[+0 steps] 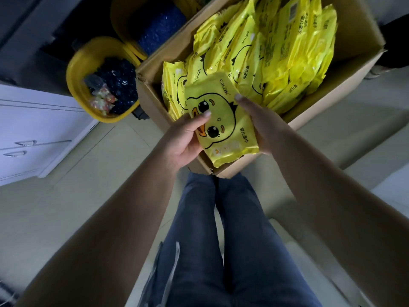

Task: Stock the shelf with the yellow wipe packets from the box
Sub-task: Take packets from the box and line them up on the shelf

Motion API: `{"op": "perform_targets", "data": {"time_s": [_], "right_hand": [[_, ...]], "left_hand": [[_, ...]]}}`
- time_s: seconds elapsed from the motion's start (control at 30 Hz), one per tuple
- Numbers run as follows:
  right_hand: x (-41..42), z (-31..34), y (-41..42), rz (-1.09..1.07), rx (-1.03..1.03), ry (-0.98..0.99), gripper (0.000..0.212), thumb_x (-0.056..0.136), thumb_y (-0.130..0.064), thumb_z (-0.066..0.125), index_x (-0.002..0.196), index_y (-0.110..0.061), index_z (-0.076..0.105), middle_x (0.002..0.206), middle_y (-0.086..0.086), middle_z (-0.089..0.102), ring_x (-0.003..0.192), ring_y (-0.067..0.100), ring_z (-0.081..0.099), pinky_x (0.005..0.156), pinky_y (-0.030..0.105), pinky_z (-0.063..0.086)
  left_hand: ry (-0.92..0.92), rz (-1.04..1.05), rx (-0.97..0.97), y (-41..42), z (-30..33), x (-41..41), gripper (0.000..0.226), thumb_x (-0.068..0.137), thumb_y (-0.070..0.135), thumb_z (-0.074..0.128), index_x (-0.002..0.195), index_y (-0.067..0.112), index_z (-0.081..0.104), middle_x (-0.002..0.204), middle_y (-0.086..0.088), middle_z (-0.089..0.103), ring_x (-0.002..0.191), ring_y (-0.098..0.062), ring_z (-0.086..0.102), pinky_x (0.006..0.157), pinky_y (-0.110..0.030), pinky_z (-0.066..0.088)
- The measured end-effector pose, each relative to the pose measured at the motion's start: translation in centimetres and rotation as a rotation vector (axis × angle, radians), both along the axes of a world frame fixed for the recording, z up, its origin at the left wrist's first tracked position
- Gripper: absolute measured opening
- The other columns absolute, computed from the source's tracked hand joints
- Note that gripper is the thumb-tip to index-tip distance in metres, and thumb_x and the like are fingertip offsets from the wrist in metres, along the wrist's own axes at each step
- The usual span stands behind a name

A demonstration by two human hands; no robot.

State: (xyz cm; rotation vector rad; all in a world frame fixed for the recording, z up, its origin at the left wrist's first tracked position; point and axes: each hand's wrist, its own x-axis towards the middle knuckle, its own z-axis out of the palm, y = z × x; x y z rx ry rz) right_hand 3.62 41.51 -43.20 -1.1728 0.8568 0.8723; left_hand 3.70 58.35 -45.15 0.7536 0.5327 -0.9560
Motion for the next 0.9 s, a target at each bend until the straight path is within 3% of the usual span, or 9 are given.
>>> {"op": "perform_targets", "data": {"time_s": [0.07, 0.17, 0.23, 0.33, 0.47, 0.6, 0.73, 0.8, 0.9], "right_hand": [[0.2, -0.5, 0.2, -0.013, -0.017, 0.046, 0.017, 0.086, -0.044, 0.057, 0.093, -0.029, 0.061, 0.107, 0.008, 0.069, 0.097, 0.033, 0.065, 0.086, 0.055, 0.050], [-0.1, -1.3, 0.1, -0.082, -0.035, 0.049, 0.018, 0.089, -0.035, 0.057, 0.101, -0.022, 0.060, 0.113, 0.013, 0.066, 0.099, 0.034, 0.064, 0.087, 0.055, 0.049], [-0.5, -1.7, -0.4, -0.147, -0.075, 0.053, 0.020, 0.089, -0.031, 0.057, 0.105, -0.019, 0.057, 0.114, 0.014, 0.064, 0.101, 0.034, 0.062, 0.089, 0.055, 0.048], [-0.7, -2.2, -1.7, -0.238, -0.171, 0.079, 0.024, 0.088, -0.030, 0.059, 0.107, -0.016, 0.056, 0.108, 0.012, 0.064, 0.101, 0.032, 0.061, 0.090, 0.054, 0.048], [0.0, -2.7, -3.1, -0.273, -0.217, 0.056, 0.026, 0.089, -0.028, 0.058, 0.111, -0.014, 0.056, 0.092, 0.004, 0.064, 0.085, 0.023, 0.063, 0.074, 0.043, 0.053], [1.0, -3.5, -3.6, -0.226, -0.216, 0.037, 0.035, 0.090, -0.029, 0.057, 0.121, -0.014, 0.054, 0.097, 0.004, 0.065, 0.086, 0.021, 0.063, 0.067, 0.036, 0.054], [1.6, -4.4, -3.9, -0.130, -0.253, 0.002, 0.038, 0.091, -0.035, 0.053, 0.123, -0.014, 0.054, 0.087, -0.002, 0.062, 0.070, 0.010, 0.059, 0.039, 0.015, 0.047], [1.8, -4.8, -4.0, -0.118, -0.246, -0.003, 0.039, 0.091, -0.035, 0.052, 0.123, -0.013, 0.053, 0.090, -0.001, 0.062, 0.071, 0.010, 0.059, 0.039, 0.015, 0.047], [1.9, -5.2, -4.1, -0.142, -0.209, 0.017, 0.036, 0.091, -0.033, 0.054, 0.122, -0.013, 0.054, 0.090, -0.001, 0.063, 0.079, 0.014, 0.062, 0.047, 0.023, 0.050]], "left_hand": [[-0.027, -0.087, 0.131, -0.6, 0.2, -0.1, 0.067, 0.074, 0.021, 0.069, 0.131, 0.000, 0.041, 0.125, -0.024, 0.052, 0.114, -0.035, 0.053, 0.095, -0.048, 0.046], [-0.146, -0.247, 0.592, -0.3, 0.2, 0.3, 0.032, 0.084, 0.026, 0.061, 0.106, 0.006, 0.052, 0.090, -0.005, 0.059, 0.094, -0.022, 0.055, 0.082, -0.027, 0.048], [-0.229, -0.284, 0.767, 0.9, -0.2, 1.2, 0.040, 0.087, 0.030, 0.056, 0.120, 0.007, 0.050, 0.100, -0.004, 0.060, 0.098, -0.017, 0.058, 0.087, -0.025, 0.049], [-0.225, -0.211, 0.900, 2.7, -0.9, 2.9, 0.037, 0.091, 0.025, 0.052, 0.124, 0.007, 0.051, 0.098, 0.000, 0.060, 0.098, -0.014, 0.059, 0.085, -0.023, 0.050], [-0.061, -0.015, 0.891, 3.0, -2.8, 5.1, 0.035, 0.092, 0.025, 0.053, 0.124, 0.009, 0.051, 0.095, 0.002, 0.057, 0.093, -0.008, 0.058, 0.086, -0.023, 0.050], [0.042, 0.047, 0.894, 1.3, -5.0, 7.0, 0.041, 0.096, 0.031, 0.045, 0.132, 0.011, 0.042, 0.088, 0.005, 0.045, 0.094, -0.010, 0.051, 0.084, -0.022, 0.045], [-0.019, -0.108, 1.082, 0.4, -6.4, 7.7, 0.037, 0.097, 0.029, 0.042, 0.130, 0.012, 0.045, 0.103, -0.001, 0.053, 0.100, -0.016, 0.052, 0.088, -0.029, 0.048], [-0.099, -0.238, 1.197, 0.3, -7.1, 7.7, 0.039, 0.095, 0.031, 0.045, 0.128, 0.010, 0.049, 0.120, -0.009, 0.056, 0.108, -0.023, 0.055, 0.090, -0.034, 0.047], [-0.167, -0.431, 1.357, -0.3, -7.7, 7.9, 0.041, 0.094, 0.032, 0.049, 0.123, 0.003, 0.053, 0.124, -0.015, 0.057, 0.112, -0.031, 0.055, 0.085, -0.035, 0.046]]}}
